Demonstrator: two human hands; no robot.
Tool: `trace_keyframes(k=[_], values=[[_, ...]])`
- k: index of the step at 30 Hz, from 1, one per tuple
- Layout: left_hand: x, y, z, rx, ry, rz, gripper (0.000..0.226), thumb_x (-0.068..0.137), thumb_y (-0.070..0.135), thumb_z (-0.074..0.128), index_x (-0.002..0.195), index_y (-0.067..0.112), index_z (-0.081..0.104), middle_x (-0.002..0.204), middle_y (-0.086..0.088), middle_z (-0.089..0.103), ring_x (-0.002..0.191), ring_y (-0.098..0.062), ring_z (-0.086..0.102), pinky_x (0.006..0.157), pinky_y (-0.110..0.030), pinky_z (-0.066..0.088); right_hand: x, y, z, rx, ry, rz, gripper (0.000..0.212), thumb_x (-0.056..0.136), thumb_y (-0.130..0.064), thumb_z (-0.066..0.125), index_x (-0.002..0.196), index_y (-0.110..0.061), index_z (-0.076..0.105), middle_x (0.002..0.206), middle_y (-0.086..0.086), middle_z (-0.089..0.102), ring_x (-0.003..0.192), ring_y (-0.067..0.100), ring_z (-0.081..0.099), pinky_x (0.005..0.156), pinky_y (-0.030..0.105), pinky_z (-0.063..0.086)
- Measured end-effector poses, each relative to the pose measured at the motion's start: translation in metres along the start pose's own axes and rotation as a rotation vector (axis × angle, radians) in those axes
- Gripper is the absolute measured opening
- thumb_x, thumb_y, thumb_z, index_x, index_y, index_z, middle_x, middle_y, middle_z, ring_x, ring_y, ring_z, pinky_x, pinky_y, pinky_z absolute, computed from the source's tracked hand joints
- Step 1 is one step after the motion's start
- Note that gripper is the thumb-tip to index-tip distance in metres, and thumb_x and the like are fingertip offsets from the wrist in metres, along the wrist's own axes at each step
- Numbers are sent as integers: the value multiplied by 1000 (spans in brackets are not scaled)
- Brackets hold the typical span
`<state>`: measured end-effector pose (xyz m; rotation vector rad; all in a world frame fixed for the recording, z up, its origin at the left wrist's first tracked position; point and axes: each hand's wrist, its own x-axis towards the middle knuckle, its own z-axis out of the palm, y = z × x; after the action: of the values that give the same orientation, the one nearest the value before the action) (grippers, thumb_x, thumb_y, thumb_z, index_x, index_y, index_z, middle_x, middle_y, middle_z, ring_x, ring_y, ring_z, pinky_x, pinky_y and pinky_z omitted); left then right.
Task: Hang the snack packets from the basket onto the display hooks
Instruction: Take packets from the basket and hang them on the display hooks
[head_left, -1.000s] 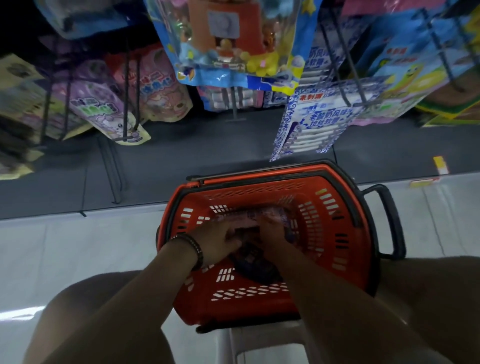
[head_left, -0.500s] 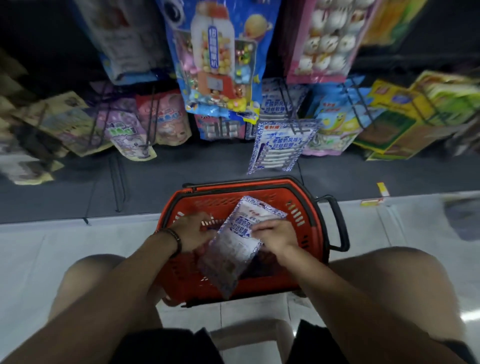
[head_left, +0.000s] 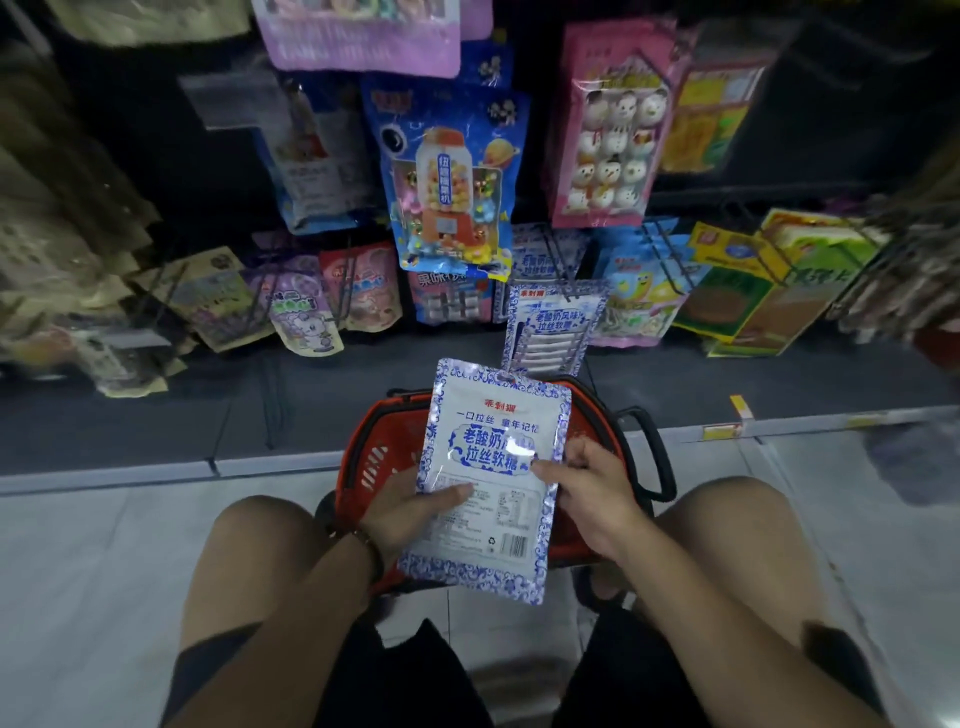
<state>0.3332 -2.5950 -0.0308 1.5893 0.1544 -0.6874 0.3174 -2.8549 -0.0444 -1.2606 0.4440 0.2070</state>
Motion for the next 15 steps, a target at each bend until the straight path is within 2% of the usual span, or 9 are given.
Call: trace_keyframes(k=[2,4,6,8,10,11,12,13,15], values=[[-7,3,5,-16,45,32,36,95,20,80,130,18,74,124,-1,80,116,-21,77,108,-46,57,2,-8,2,34,-23,46,41,82,2,85,82,-15,47,90,14,74,85,32,77,70,43,59],[-9,2,10,7,58,68,36,95,26,80,130,21,74,124,2,80,117,-19,76,107,-45,57,-2,-11,2,-68,-90,121,41,79,-13,91,104,-9,59,110,17,79,100,36,79,85,52,62],[-9,-1,13,21,84,83,37,94,30,82,130,22,73,123,2,81,118,-21,76,106,-45,58,-8,-6,2,-163,-185,147,45,85,-15,87,126,-10,68,122,13,79,113,36,76,98,56,59],[-9,-6,19,58,183,125,52,88,34,88,134,24,65,129,2,77,120,-20,73,105,-40,58,-13,-3,7,-182,-157,81,39,89,-6,82,127,-7,72,120,12,80,113,35,76,98,51,60],[-7,-14,26,308,426,187,80,75,49,92,140,26,51,137,5,63,121,-14,63,106,-34,52,-13,-1,13,-181,-60,-22,38,86,0,83,122,-5,72,115,11,82,110,35,78,95,51,62],[-5,-18,31,441,508,254,85,71,56,91,140,29,49,135,7,58,119,-12,58,105,-33,50,-12,0,16,-217,-23,-86,37,84,0,86,119,-6,73,113,9,82,108,34,78,94,50,63],[-5,-18,38,493,501,313,83,70,58,90,138,32,50,133,7,58,118,-12,59,102,-33,51,-10,4,18,-276,-17,-145,34,83,-1,87,114,-6,73,109,9,82,105,32,78,93,48,63],[-4,-17,47,424,408,323,79,72,56,91,137,36,50,133,5,60,118,-13,62,100,-35,54,-8,7,20,-315,-29,-178,29,84,-2,87,109,-6,73,106,8,82,102,30,78,90,45,63],[-6,-12,65,212,225,313,69,85,33,90,140,34,48,136,-7,63,118,-16,70,97,-36,61,-14,10,24,-331,-113,-194,16,93,-4,78,109,-4,75,104,7,82,100,23,76,86,32,61]])
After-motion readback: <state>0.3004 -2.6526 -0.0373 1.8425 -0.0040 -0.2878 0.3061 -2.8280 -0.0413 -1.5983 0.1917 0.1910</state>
